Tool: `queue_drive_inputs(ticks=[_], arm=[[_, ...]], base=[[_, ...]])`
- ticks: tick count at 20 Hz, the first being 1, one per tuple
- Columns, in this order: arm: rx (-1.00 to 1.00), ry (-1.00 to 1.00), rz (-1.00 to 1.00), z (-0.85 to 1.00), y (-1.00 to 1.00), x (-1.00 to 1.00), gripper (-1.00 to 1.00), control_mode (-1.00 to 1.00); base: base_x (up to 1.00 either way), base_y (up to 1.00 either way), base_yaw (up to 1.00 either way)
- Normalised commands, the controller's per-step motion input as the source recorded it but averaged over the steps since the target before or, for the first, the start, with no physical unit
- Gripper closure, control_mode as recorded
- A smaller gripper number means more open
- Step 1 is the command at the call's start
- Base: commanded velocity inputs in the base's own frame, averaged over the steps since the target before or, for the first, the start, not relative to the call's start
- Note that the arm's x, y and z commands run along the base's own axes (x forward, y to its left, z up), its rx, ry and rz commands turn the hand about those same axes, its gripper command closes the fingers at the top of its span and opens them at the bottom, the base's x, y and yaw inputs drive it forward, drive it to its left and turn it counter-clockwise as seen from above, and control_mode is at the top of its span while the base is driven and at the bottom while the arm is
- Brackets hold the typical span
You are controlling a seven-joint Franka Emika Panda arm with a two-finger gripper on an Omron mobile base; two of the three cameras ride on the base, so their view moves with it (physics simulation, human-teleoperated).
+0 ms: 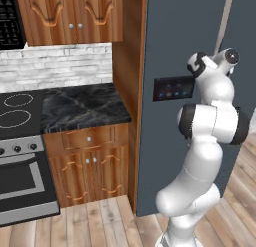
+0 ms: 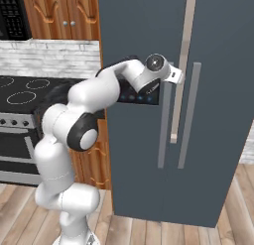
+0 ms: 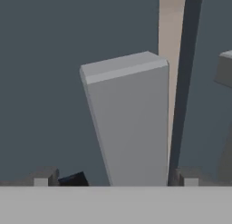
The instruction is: Take the bottled waters from the counter and place them in the freezer to freeze. Close the freezer door after placing the bottles.
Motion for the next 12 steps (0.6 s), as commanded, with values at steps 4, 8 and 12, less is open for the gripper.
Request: queue_drive_inputs(ticks=[4,8,12], arm=[[0.0,0.0,0.0,0.0,0.0,0.39,-1.0,-1.0],[0.0,0.0,0.0,0.0,0.0,0.43,-1.0,-1.0],[0.0,0.0,0.0,0.0,0.0,0.41,-1.0,-1.0]], base=[[0.0,0.0,0.0],[0.0,0.0,0.0],[0.0,0.0,0.0]])
